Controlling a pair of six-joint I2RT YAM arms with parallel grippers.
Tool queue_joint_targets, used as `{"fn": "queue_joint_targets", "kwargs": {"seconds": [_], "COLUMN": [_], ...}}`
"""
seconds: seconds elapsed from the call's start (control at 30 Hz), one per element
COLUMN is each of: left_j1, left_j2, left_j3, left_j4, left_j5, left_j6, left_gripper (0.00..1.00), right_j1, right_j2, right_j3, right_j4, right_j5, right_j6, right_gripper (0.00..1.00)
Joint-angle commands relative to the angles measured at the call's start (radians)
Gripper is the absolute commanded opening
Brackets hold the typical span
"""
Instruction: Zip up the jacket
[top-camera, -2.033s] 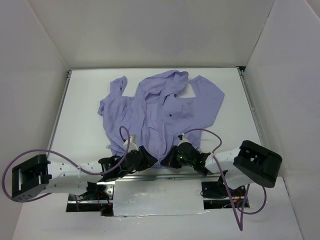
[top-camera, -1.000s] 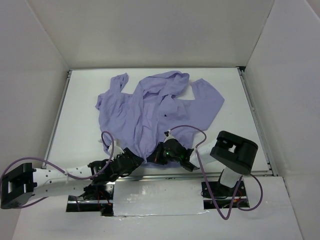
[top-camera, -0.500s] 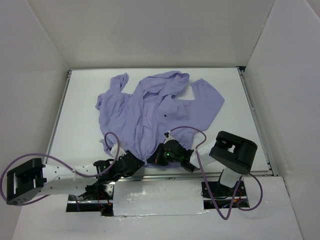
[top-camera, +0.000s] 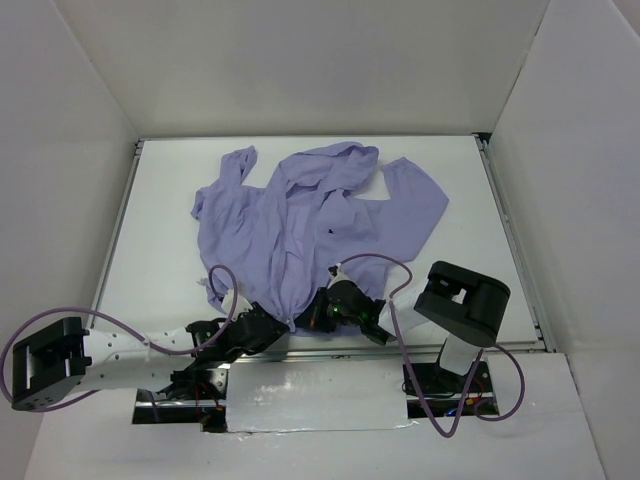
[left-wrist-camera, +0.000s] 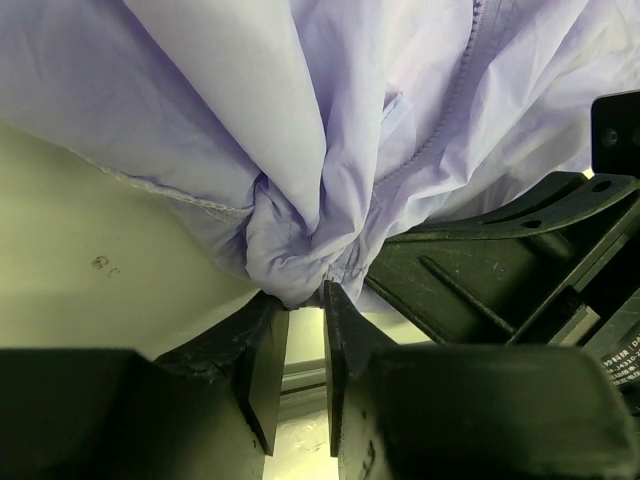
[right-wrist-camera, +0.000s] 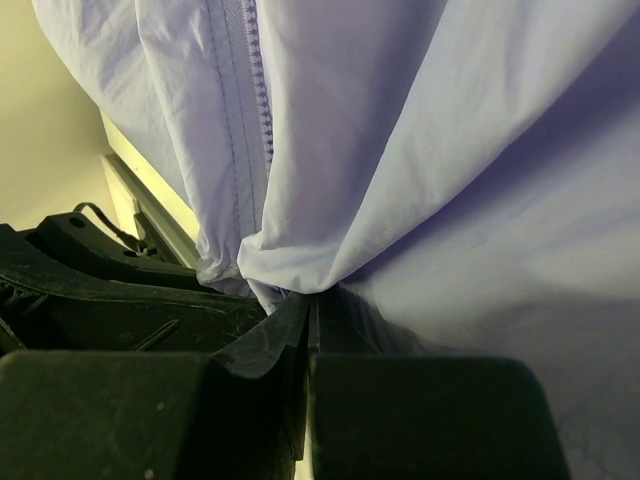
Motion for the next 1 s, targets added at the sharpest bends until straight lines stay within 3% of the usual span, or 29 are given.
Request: {"fn": "queue_joint_targets", "kwargs": {"seconds": [0.0, 0.43, 0.63, 0.67, 0.7, 0.77, 0.97], "left_j1": [0.000, 0.000, 0.000, 0.002, 0.000, 0.002, 0.002], "left_j2": [-0.010, -0.011, -0.007, -0.014, -0.022, -0.033, -0.112], "left_j3": [-0.003, -0.011, 0.009, 0.007, 0.001, -0.036, -0.181], "left_j4": [0.016, 0.010, -0.042, -0.046, -0.041, 0.000, 0.222], "left_j5": [0.001, -0.008, -0.022, -0.025, -0.026, -0.026, -0.034], "left_j6": [-0.016, -0.013, -0.002, -0.001, 0.005, 0.017, 0.119], "left_gripper": [0.32, 0.16, 0.00, 0.00, 0.00, 0.00, 0.00], "right_j1": [0.008, 0.010, 0.010, 0.010, 0.008, 0.010, 0.022], "right_j2": [0.009, 0.012, 0.005, -0.002, -0.006, -0.031, -0.214], "right_j3": [0.001, 0.005, -0.011, -0.016, -0.022, -0.031, -0.087], "right_j4": [0.053, 0.049, 0.075, 0.092, 0.096, 0.093, -0.001], "right_j5": [0.018, 0.017, 0.011, 0.009, 0.009, 0.009, 0.089], "right_j6": [0.002, -0.003, -0.014, -0.018, -0.021, -0.027, -0.075], "right_gripper": [0.00, 0.00, 0.00, 0.02, 0.13, 0.24, 0.28]}}
